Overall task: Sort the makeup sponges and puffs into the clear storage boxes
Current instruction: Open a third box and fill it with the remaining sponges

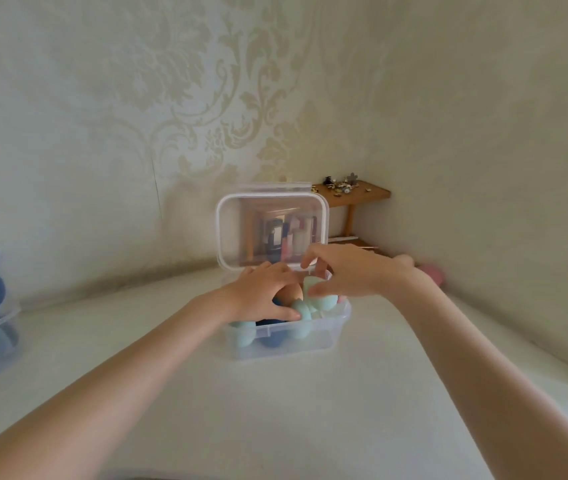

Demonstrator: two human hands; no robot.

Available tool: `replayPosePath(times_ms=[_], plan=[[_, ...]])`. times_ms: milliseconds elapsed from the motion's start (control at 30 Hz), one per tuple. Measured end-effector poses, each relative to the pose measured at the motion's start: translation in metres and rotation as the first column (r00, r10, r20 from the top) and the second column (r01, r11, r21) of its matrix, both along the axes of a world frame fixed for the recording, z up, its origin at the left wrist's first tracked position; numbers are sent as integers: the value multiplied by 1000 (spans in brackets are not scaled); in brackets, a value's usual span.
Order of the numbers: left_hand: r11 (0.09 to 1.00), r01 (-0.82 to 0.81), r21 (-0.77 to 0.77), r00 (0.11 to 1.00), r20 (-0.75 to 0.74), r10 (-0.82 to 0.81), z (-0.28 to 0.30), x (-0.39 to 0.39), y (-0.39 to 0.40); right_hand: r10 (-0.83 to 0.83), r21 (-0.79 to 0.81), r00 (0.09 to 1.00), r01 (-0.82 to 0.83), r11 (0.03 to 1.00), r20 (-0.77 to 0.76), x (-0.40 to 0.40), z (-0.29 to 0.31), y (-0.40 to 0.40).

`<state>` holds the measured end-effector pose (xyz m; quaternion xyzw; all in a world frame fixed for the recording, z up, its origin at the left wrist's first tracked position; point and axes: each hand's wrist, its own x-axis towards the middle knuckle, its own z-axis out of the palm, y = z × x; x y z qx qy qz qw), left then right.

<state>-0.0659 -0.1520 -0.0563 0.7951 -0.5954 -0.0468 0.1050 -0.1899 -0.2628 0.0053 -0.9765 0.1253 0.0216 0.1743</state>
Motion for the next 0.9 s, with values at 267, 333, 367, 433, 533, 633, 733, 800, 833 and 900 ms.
replayPosePath(times_ms=[267, 333, 367, 433, 533, 633, 733, 800, 833, 900], plan=[[998, -19, 56, 999, -48, 21, 4, -2, 1, 41, -207, 999, -36, 978, 17, 4, -18, 2], [998, -17, 53, 1000, -25, 19, 4, -2, 1, 41, -227, 999, -37, 973, 15, 5, -22, 7], [998, -17, 54, 1000, -17, 18, 4, -2, 0, 32, -251, 999, -31, 967, 2, 7, -24, 9], [998, -18, 59, 1000, -12, 19, 4, -2, 0, 20, -302, 1000, -24, 953, -16, 12, -28, 13], [999, -25, 48, 1000, 2, 25, 7, -6, 1, 16, -368, 998, -40, 929, -67, 18, -29, 16], [999, -28, 37, 997, 79, 25, 12, -10, -5, -41, -310, 991, 0, 951, -126, 18, -23, 14], [999, 50, -13, 995, -80, -51, 22, -13, -12, -57, -159, 986, 32, 987, -156, 9, -4, 7], [997, 60, -43, 984, -166, -66, 29, -13, -18, -86, -56, 995, 83, 995, -45, 2, 10, -5], [998, 52, -33, 982, -179, -57, 30, -15, -20, -132, -26, 990, 133, 991, 56, 0, 13, -16], [999, 52, -7, 983, -173, -53, 27, -15, -26, -278, -62, 931, 300, 952, 236, 1, 8, -48]])
